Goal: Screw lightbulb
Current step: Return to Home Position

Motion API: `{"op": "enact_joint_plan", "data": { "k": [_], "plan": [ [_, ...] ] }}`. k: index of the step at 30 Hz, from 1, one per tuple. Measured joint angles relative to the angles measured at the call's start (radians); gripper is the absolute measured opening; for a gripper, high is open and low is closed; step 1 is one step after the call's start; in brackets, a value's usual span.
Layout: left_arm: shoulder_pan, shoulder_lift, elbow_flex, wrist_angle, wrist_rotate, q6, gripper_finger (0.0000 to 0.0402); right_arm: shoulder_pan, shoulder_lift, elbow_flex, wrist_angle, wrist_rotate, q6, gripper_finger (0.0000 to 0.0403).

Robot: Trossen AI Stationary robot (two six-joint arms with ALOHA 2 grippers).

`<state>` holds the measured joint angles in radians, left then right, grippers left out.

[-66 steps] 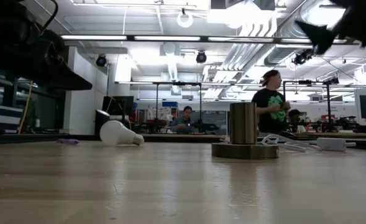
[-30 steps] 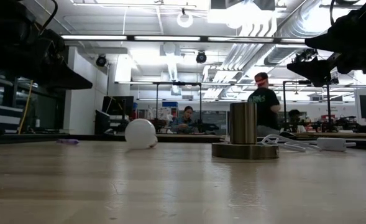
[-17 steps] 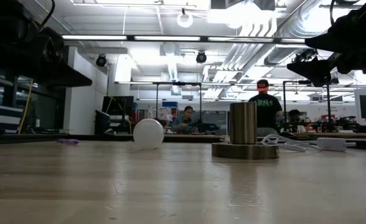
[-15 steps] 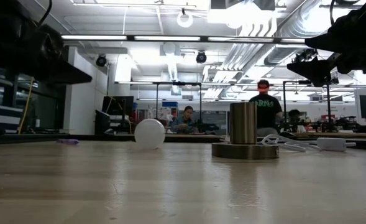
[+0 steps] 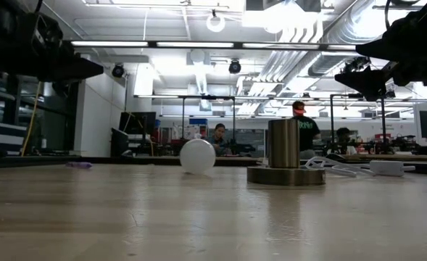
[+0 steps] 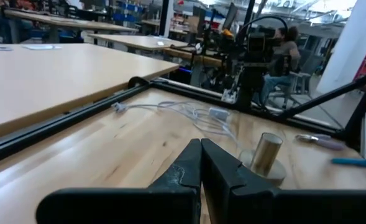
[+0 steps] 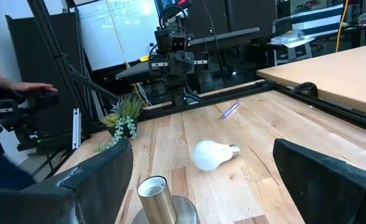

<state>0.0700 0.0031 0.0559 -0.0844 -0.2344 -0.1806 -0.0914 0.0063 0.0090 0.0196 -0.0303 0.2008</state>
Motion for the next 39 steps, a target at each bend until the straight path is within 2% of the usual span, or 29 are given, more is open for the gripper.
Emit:
{"op": "enact_joint_plan", "data": {
  "k": [39],
  "plan": [
    [0.0, 0.01, -0.001, 0.003, -0.011, 0.0, 0.0, 0.0, 0.0, 0.0, 0.0, 0.0, 0.007, 0.0376]
  ]
}}
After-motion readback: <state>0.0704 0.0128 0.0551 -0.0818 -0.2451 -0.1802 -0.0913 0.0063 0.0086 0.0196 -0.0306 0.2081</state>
